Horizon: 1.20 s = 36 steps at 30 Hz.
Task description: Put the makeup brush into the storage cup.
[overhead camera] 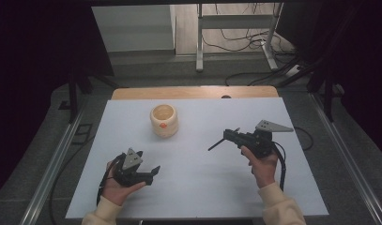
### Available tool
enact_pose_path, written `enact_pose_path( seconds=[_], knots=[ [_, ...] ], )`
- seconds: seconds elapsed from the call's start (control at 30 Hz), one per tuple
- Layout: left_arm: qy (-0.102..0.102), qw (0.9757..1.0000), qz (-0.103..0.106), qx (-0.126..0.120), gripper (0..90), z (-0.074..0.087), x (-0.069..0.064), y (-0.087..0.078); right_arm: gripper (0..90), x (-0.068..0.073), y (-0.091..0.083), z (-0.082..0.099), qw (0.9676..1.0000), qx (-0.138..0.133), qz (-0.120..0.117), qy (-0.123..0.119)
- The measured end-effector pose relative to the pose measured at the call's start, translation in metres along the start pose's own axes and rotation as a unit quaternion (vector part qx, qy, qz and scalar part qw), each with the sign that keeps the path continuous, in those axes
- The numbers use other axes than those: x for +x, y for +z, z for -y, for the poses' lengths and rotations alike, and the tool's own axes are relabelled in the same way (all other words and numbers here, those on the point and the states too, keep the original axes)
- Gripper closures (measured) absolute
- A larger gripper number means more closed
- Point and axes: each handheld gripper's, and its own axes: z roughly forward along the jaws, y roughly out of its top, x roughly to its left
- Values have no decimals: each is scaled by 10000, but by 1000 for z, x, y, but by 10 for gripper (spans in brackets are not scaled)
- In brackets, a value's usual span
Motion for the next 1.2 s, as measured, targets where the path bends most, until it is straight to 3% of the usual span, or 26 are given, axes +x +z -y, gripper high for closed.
enact_pose_path(
  seconds=[1.2],
  knots=[
    [32,10000,4,50,157,0,-1,1,825,3,11,-29,9995,-283,-86,-70]
  ],
)
